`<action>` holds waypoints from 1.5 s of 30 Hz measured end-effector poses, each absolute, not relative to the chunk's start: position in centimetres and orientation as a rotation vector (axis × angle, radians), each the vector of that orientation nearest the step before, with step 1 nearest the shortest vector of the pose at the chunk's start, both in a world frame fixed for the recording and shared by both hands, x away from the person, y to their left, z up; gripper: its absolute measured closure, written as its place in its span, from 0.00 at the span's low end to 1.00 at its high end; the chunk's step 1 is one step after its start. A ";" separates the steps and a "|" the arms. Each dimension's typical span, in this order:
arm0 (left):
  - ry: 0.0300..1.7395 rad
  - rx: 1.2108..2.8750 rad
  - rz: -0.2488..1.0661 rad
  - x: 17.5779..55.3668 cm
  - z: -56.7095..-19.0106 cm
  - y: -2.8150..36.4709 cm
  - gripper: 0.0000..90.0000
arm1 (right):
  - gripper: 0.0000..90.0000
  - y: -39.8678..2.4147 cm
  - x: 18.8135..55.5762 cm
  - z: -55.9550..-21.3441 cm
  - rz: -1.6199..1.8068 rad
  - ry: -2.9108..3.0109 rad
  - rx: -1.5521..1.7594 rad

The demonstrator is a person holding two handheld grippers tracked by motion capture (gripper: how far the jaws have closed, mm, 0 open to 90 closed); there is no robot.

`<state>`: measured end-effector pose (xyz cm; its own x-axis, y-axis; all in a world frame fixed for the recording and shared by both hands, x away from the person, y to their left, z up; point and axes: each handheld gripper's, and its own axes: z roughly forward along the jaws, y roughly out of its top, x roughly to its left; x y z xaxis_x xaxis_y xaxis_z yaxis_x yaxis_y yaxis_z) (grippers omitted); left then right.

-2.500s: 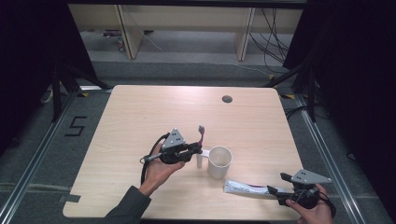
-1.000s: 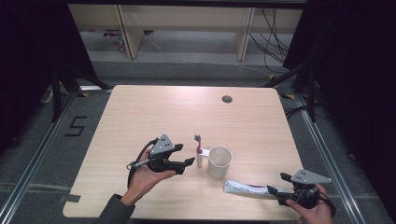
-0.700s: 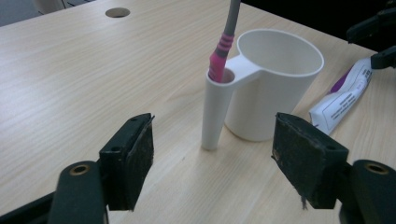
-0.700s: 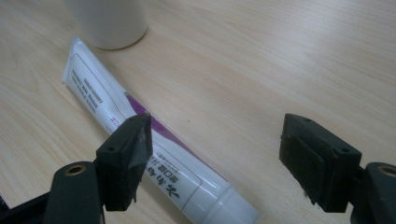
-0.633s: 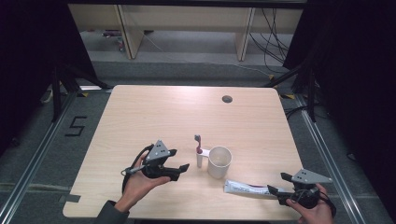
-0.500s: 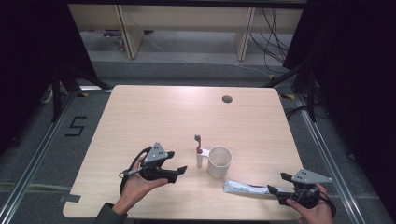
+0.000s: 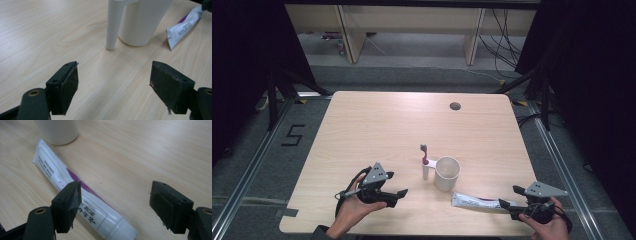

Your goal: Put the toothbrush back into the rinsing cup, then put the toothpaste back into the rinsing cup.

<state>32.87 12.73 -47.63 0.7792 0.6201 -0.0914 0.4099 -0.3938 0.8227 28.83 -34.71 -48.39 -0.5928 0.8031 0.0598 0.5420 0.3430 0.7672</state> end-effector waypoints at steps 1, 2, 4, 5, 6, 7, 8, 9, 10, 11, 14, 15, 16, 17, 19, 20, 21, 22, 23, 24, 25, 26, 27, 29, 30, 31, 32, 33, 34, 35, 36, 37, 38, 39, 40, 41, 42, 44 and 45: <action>0.772 2.036 0.286 32.7 -47.9 12.7 0.24 | 0.29 -34.7 28.8 -48.3 1.095 2.296 1.198; 0.776 2.045 0.290 32.5 -48.0 12.8 0.24 | 0.29 -34.8 28.9 -48.4 1.091 2.301 1.177; 0.765 2.068 0.293 32.3 -48.3 13.0 0.23 | 0.29 -34.9 29.0 -48.4 1.082 2.287 1.146; 0.773 2.071 0.292 32.1 -48.4 13.1 0.23 | 0.29 -34.9 29.0 -48.4 1.085 2.288 1.150; 0.779 2.064 0.293 32.1 -48.5 13.1 0.23 | 0.29 -34.8 29.0 -48.4 1.087 2.293 1.164; 0.775 2.074 0.290 32.0 -48.6 13.2 0.22 | 0.29 -34.8 29.0 -48.4 1.089 2.297 1.166; 0.778 2.080 0.289 31.9 -48.7 13.3 0.22 | 0.29 -34.8 29.0 -48.4 1.083 2.289 1.147; 0.773 2.098 0.298 31.8 -48.8 13.5 0.22 | 0.29 -34.8 29.0 -48.4 1.095 2.288 1.154; 0.787 2.085 0.283 31.6 -48.9 13.4 0.21 | 0.29 -34.6 28.9 -48.4 1.103 2.295 1.187; 0.780 2.104 0.296 31.6 -49.0 13.5 0.21 | 0.29 -34.7 29.0 -48.4 1.088 2.285 1.143; 0.786 2.108 0.273 31.2 -49.4 13.5 0.20 | 0.29 -34.5 28.9 -48.4 1.094 2.295 1.174; 0.787 2.111 0.272 31.1 -49.5 13.5 0.20 | 0.29 -34.4 28.9 -48.4 1.094 2.298 1.166; 0.789 2.117 0.268 31.0 -49.7 13.5 0.20 | 0.29 -34.5 28.9 -48.3 1.080 2.316 1.160; 0.792 2.119 0.266 30.9 -49.8 13.6 0.20 | 0.29 -34.3 28.9 -48.4 1.081 2.328 1.186; 0.796 2.129 0.265 30.9 -50.0 13.6 0.19 | 0.29 -34.2 28.9 -48.2 1.061 2.331 1.128; 0.802 2.121 0.260 30.8 -50.1 13.6 0.19 | 0.29 -34.1 28.8 -48.1 1.050 2.348 1.138; 0.798 2.130 0.255 30.7 -50.1 13.6 0.19 | 0.29 -34.0 28.8 -48.1 1.052 2.343 1.117; 0.794 2.135 0.257 30.7 -50.1 13.6 0.19 | 0.29 -34.0 28.8 -47.9 1.043 2.349 1.094; 0.799 2.131 0.257 30.6 -50.1 13.6 0.19 | 0.29 -33.8 28.7 -47.8 1.041 2.358 1.089; 0.791 2.144 0.270 30.6 -50.1 13.8 0.19 | 0.29 -33.6 28.7 -47.7 1.038 2.364 1.085; 0.793 2.124 0.259 30.5 -50.1 13.7 0.19 | 0.29 -33.6 28.8 -47.5 1.035 2.375 1.058; 0.799 2.127 0.263 30.4 -50.1 13.8 0.19 | 0.29 -33.4 28.8 -47.3 1.025 2.371 1.041; 0.796 2.134 0.266 30.4 -50.1 13.9 0.19 | 0.29 -33.2 28.7 -47.2 1.026 2.384 1.037; 0.804 2.128 0.260 30.3 -50.2 14.1 0.19 | 0.30 -32.9 28.7 -46.9 1.015 2.409 0.972; 0.809 2.134 0.268 30.3 -50.2 14.2 0.19 | 0.31 -32.6 28.6 -46.8 1.003 2.419 0.954; 0.814 2.129 0.263 30.3 -50.3 14.2 0.19 | 0.31 -32.3 28.5 -46.7 0.990 2.435 0.949; 0.814 2.141 0.273 30.4 -50.3 14.3 0.19 | 0.32 -32.1 28.6 -46.7 0.974 2.454 0.921; 0.817 2.129 0.260 30.3 -50.3 14.3 0.18 | 0.34 -31.7 28.5 -46.7 0.965 2.466 0.896; 0.822 2.129 0.259 30.3 -50.3 14.3 0.18 | 0.35 -31.4 28.6 -46.7 0.948 2.486 0.869; 0.823 2.131 0.260 30.3 -50.3 14.3 0.18 | 0.36 -31.1 28.6 -46.8 0.925 2.509 0.857; 0.824 2.131 0.266 30.3 -50.3 14.3 0.18 | 0.37 -30.8 28.6 -46.8 0.902 2.526 0.823; 0.819 2.140 0.270 30.3 -50.3 14.3 0.18 | 0.39 -30.5 28.6 -46.8 0.879 2.543 0.809; 0.821 2.135 0.260 30.2 -50.3 14.3 0.18 | 0.41 -30.3 28.7 -46.8 0.861 2.554 0.772; 0.821 2.134 0.258 30.2 -50.3 14.2 0.18 | 0.42 -30.0 28.6 -46.8 0.843 2.567 0.768; 0.820 2.134 0.256 30.2 -50.3 14.3 0.18 | 0.43 -29.8 28.6 -46.8 0.825 2.582 0.753; 0.821 2.135 0.262 30.2 -50.3 14.3 0.18 | 0.45 -29.5 28.6 -46.9 0.816 2.582 0.747; 0.821 2.131 0.260 30.2 -50.3 14.3 0.18 | 0.46 -29.3 28.7 -46.9 0.794 2.591 0.731; 0.821 2.136 0.264 30.2 -50.3 14.4 0.18 | 0.49 -28.8 29.0 -46.9 0.744 2.604 0.693; 0.822 2.131 0.258 30.2 -50.3 14.4 0.18 | 0.50 -28.6 29.0 -46.9 0.729 2.612 0.701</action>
<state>30.19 14.36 -50.33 0.7659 0.6361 -0.0936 0.4685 -0.4524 0.7588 28.97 -28.64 -46.87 -0.8211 0.5400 -0.1848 0.3662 0.7468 0.5551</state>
